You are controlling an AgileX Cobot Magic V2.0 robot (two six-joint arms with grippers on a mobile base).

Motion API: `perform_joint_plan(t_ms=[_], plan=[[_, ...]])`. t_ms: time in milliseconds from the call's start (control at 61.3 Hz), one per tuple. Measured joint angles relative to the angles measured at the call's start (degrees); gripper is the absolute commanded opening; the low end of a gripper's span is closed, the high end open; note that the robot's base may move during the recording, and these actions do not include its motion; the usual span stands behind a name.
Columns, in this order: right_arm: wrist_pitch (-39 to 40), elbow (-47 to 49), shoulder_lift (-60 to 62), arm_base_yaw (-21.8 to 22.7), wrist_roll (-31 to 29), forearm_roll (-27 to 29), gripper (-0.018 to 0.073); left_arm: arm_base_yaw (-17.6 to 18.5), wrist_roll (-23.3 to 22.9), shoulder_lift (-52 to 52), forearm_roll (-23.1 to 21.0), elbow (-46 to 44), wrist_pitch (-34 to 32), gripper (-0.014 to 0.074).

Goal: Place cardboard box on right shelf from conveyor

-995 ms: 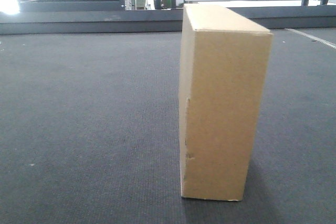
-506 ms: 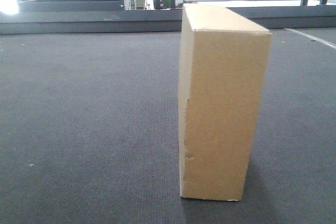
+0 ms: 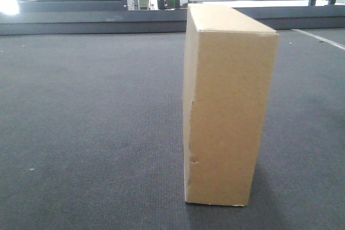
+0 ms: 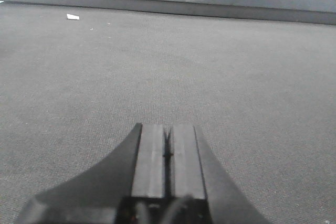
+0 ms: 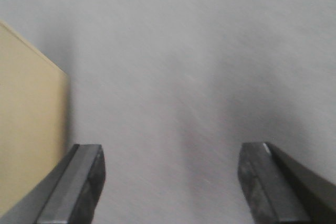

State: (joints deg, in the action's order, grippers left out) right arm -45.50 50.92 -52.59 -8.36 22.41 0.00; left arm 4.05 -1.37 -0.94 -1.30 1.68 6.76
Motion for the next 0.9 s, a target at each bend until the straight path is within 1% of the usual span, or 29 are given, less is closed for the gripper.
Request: perform_joint_plan(t_ms=[98,196,326,440,538,701,897], plan=[[0.0,5.05,-3.6,-4.24,4.89,-1.65,0.0631,0.0,0.0,0.0,0.0,0.0,0.0,-0.0116],[-0.14,10.77,-8.16,-9.76,9.16,-3.51,0.0631,0.0,0.0,0.0,0.0,0.0,0.0,-0.0116],[-3.32,18.41,-15.81,-16.13,13.54,-4.96,0.0631,0.0,0.0,0.0,0.0,0.0,0.0,-0.0116],[-7.05,24.7,-22.43,-20.41,17.54,-6.5,0.0631,0.0,0.0,0.0,0.0,0.0,0.0,-0.0116],[-9.38,28.72,-27.21,-23.1,19.13,-7.56,0.0631,0.0,0.0,0.0,0.0,0.0,0.0,-0.0116],[-9.91,32.53,-31.84,-27.21,19.54,-8.17,0.0631,0.0,0.0,0.0,0.0,0.0,0.0,-0.0116],[-9.99,33.08,-34.72,-29.33,19.82,-8.17,0.0631,0.0,0.0,0.0,0.0,0.0,0.0,-0.0116]])
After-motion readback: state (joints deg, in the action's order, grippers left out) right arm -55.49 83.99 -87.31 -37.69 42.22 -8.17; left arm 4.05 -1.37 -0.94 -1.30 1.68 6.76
